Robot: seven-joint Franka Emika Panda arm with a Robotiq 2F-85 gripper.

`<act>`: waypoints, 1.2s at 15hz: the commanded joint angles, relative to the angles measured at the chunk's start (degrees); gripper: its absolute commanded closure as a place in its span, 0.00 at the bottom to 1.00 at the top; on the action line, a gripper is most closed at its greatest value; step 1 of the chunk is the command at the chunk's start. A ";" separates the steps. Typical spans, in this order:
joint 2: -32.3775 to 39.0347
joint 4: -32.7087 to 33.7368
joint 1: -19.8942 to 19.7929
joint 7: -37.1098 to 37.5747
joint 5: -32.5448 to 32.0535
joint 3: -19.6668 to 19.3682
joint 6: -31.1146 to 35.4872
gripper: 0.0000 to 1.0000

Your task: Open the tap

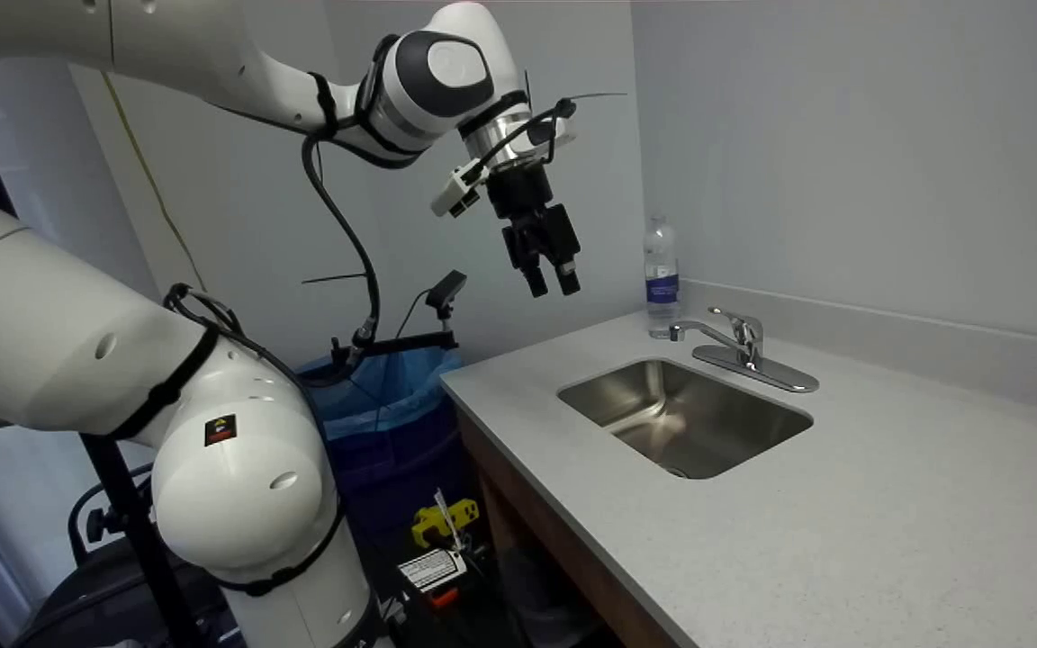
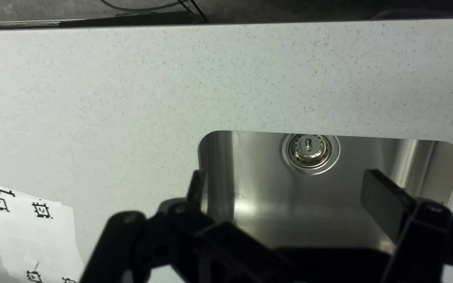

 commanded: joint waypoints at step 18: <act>12.35 5.14 1.28 -2.43 -0.32 -2.89 6.16 0.00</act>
